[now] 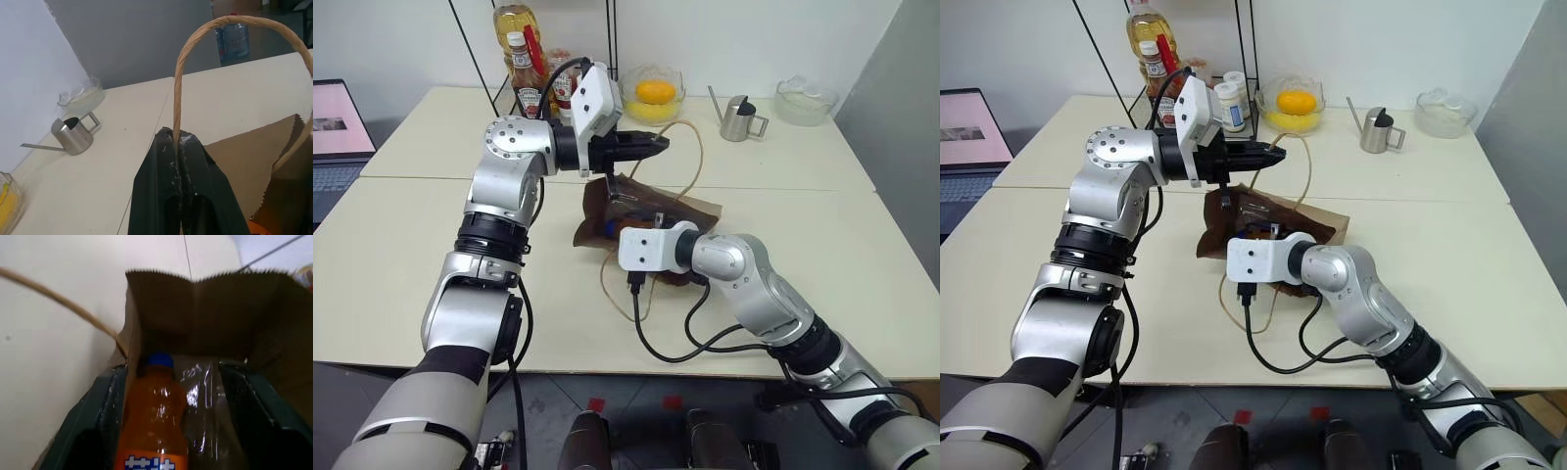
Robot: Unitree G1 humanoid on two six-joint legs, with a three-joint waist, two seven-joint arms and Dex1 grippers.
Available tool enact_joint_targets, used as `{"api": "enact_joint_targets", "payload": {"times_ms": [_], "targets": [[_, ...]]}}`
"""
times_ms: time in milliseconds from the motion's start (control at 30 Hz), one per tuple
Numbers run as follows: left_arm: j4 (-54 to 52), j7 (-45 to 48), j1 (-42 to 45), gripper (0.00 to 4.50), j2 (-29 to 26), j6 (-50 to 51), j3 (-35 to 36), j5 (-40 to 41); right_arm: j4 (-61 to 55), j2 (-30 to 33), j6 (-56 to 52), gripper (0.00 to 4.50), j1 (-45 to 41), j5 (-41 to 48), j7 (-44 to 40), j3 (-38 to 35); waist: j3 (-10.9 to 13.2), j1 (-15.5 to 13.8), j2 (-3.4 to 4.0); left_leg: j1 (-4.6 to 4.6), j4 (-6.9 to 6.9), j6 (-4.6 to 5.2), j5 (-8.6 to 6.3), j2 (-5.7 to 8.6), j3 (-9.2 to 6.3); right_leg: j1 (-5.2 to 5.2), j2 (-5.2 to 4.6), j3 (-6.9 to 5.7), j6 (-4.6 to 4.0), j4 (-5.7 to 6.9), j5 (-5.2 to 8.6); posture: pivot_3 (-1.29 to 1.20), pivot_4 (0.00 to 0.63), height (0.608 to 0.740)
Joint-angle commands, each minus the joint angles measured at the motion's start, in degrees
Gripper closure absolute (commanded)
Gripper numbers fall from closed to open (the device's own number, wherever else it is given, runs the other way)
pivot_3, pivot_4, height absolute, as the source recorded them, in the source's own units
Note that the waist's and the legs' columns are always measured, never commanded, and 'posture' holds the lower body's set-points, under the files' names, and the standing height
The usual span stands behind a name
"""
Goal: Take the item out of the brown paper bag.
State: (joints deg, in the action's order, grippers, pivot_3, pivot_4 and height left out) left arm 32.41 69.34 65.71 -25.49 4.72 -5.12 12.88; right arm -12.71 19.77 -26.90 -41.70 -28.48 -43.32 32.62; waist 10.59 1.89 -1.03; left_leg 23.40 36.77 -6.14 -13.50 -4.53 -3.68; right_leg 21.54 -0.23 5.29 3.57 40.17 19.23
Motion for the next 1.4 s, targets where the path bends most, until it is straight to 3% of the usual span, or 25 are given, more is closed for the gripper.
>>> {"api": "enact_joint_targets", "payload": {"times_ms": [33, 667, 867, 1400], "targets": [[-1.6, -0.2, 1.0, 4.5, -0.4, -0.5, 1.5, 0.6, 0.2, -0.9, -1.0, 1.41, -1.2, -1.8, 0.7, -0.2, 0.0, 0.0, 0.0, 0.0, 0.0, 0.0, 0.0, 0.0, 0.0, 0.0, 0.0, 0.0, 0.0, 0.0, 0.0, 0.0, 0.15, 0.74], [-3.4, -0.2, 0.8, 4.5, 0.1, 0.8, 1.5, 1.4, 17.1, -7.1, -2.1, 1.41, -8.8, -7.7, 0.5, 3.7, 0.0, 0.1, 0.0, 0.0, -0.03, 0.0, 0.0, 0.0, -0.02, 0.02, 0.0, -0.02, 0.0, 0.02, 0.0, 0.0, 0.15, 0.74], [-4.3, -0.3, 0.3, 4.5, 0.2, 1.3, 1.5, 1.6, 18.0, -7.2, -2.5, 0.08, -8.5, -8.5, 0.4, 4.1, 0.0, 0.1, 0.01, 0.0, -0.04, 0.0, 0.0, 0.0, -0.02, 0.03, 0.0, -0.02, 0.0, 0.01, 0.0, 0.0, 0.15, 0.74], [-5.7, -0.4, -0.3, 4.5, 0.8, 1.8, 1.5, 1.9, 26.3, -8.8, -4.2, 0.08, -9.0, -10.3, 0.1, 4.5, 0.0, 0.1, 0.01, 0.0, -0.05, 0.03, -0.02, 0.0, -0.02, 0.02, 0.0, -0.02, 0.0, 0.01, 0.0, 0.0, 0.15, 0.74]]}}
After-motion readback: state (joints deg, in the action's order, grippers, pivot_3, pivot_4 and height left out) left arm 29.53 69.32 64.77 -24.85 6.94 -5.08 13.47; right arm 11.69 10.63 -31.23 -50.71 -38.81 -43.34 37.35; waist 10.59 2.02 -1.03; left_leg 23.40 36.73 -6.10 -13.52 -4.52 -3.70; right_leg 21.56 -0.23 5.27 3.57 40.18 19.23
